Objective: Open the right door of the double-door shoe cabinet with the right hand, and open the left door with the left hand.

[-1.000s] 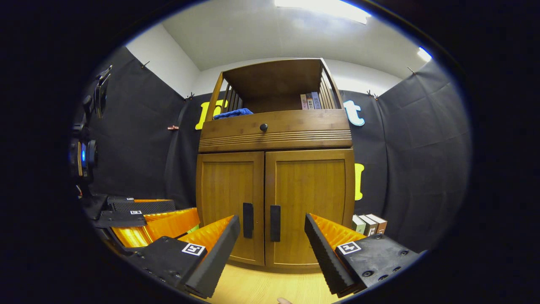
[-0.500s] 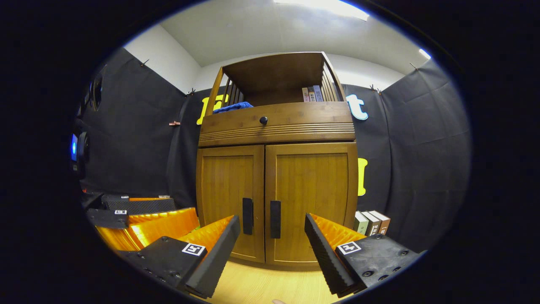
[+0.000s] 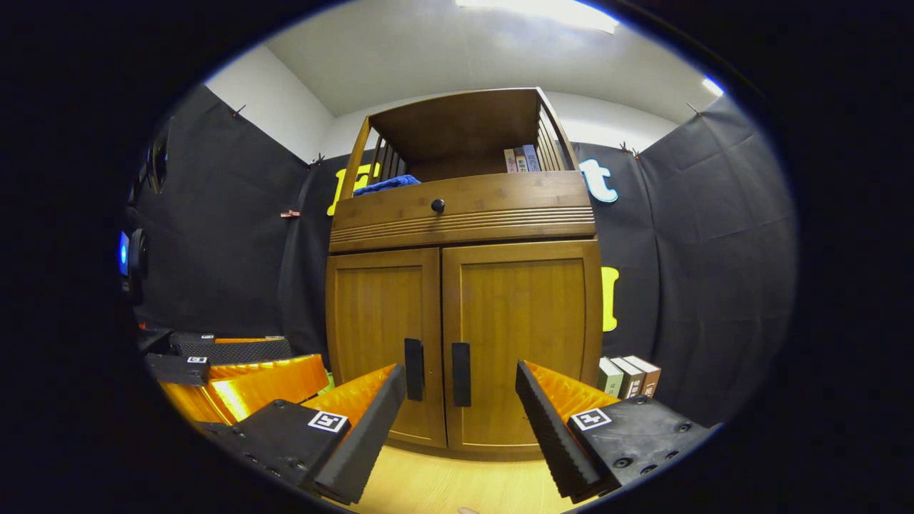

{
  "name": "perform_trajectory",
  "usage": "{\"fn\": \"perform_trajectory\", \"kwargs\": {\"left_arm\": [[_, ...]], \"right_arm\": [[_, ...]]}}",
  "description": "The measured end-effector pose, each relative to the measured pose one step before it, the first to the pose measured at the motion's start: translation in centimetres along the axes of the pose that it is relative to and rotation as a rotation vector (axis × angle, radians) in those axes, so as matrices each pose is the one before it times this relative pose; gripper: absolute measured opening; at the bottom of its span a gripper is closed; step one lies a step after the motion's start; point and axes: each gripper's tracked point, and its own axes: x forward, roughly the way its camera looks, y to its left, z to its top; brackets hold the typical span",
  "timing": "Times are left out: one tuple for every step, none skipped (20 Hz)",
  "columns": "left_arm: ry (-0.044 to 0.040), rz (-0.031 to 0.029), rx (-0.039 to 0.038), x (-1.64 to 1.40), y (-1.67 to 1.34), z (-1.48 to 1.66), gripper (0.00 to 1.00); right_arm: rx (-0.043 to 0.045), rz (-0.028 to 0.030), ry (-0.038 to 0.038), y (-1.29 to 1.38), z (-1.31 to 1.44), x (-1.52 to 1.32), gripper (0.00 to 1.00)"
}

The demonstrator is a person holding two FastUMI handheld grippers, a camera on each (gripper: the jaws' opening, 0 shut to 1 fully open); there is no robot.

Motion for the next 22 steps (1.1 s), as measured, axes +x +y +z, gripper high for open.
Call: {"fn": "perform_trajectory", "kwargs": {"left_arm": [[0.00134, 0.00088, -0.00024, 0.332, -0.048, -0.145, 0.95], [0.00165, 0.00433, -0.00125, 0.357, 0.026, 0.005, 0.95], [0.00394, 0.00423, -0.00215, 0.27, 0.102, -0.278, 0.95], [0.00272, 0.0012, 0.00031, 0.135, -0.028, -0.076, 0.95], [-0.00539, 0.00289, 0.00296, 0.153, -0.003, 0.041, 0.95], [-0.00902, 0.00706, 0.00426, 0.142, 0.131, 0.18, 0.96], [-0.00632, 0.00641, 0.00548, 0.092, 0.036, 0.016, 0.96], [-0.00213, -0.00023, 0.00363, 0.087, 0.026, 0.095, 0.95], [-0.00162, -0.00645, -0.00211, 0.043, -0.157, -0.054, 0.95], [-0.00184, -0.00792, -0.00349, -0.046, 0.046, 0.12, 0.95], [-0.00109, -0.00326, -0.00199, 0.185, 0.286, -0.083, 0.95], [-0.00046, 0.00278, 0.00093, -0.066, 0.402, 0.077, 0.95], [-0.00008, 0.00347, 0.00153, -0.069, 0.553, -0.059, 0.95], [0.00202, 0.00363, -0.00035, -0.112, 0.414, 0.065, 0.95], [-0.00101, 0.00329, 0.00039, -0.121, 0.428, -0.028, 0.95], [-0.00122, 0.00297, 0.00021, -0.093, 0.31, 0.1, 0.95], [0.00031, 0.00142, 0.00065, -0.156, 0.35, -0.067, 0.95], [0.00236, -0.00158, 0.0036, -0.09, 0.373, -0.034, 0.95], [0.00118, 0.00061, 0.00274, 0.053, 0.207, -0.114, 0.96], [0.00133, -0.00033, 0.00235, 0.017, 0.369, 0.007, 0.96], [-0.00107, 0.00276, -0.00185, -0.019, 0.502, -0.113, 0.95], [-0.00334, 0.00287, -0.00295, 0.035, 0.417, 0.094, 0.95]], "right_arm": [[-0.0001, 0.00244, 0.0016, -0.158, -0.086, 0.07, 0.97], [0.00003, 0.00123, 0.00279, -0.155, -0.197, 0.168, 0.97], [-0.00081, -0.00009, 0.00576, -0.303, -0.209, 0.22, 0.99], [0.00082, -0.00125, 0.00453, -0.278, -0.176, 0.18, 0.99], [0.0041, -0.00286, 0.00235, -0.289, -0.234, 0.187, 0.98], [0.00285, -0.0031, 0.00158, -0.24, -0.149, 0.171, 0.97], [0.00179, -0.00371, 0.00195, -0.254, -0.124, 0.229, 0.98], [0.00195, -0.00561, 0.00295, -0.277, -0.117, 0.335, 0.97], [0.00121, -0.0044, -0.00051, -0.118, -0.048, 0.278, 0.97], [0.00099, -0.00621, -0.00289, -0.02, -0.056, 0.365, 0.97], [-0.00031, -0.00605, -0.00097, -0.018, -0.113, 0.497, 0.97], [-0.00124, -0.00339, -0.00021, 0.119, -0.178, 0.519, 0.97], [-0.0025, 0.00255, 0.00168, 0.313, -0.196, 0.614, 0.97], [-0.00341, 0.00368, 0.00044, 0.451, -0.176, 0.605, 0.97], [-0.00463, 0.00153, 0.00089, 0.384, -0.128, 0.677, 0.98], [-0.00369, 0.00109, 0.0011, 0.253, -0.35, 0.71, 0.98], [-0.00056, 0.00413, 0.00145, 0.357, -0.3, 0.679, 0.98], [0.00607, 0.00388, 0.0015, 0.371, -0.197, 0.559, 0.98], [0.00733, 0.00415, 0.00251, 0.379, -0.248, 0.731, 0.98], [0.00325, 0.00141, 0.00425, 0.282, -0.424, 0.584, 0.98], [0.00235, -0.00148, 0.00603, 0.232, -0.461, 0.713, 0.98], [0.00186, 0.00037, 0.00699, 0.238, -0.545, 0.929, 0.98]]}}
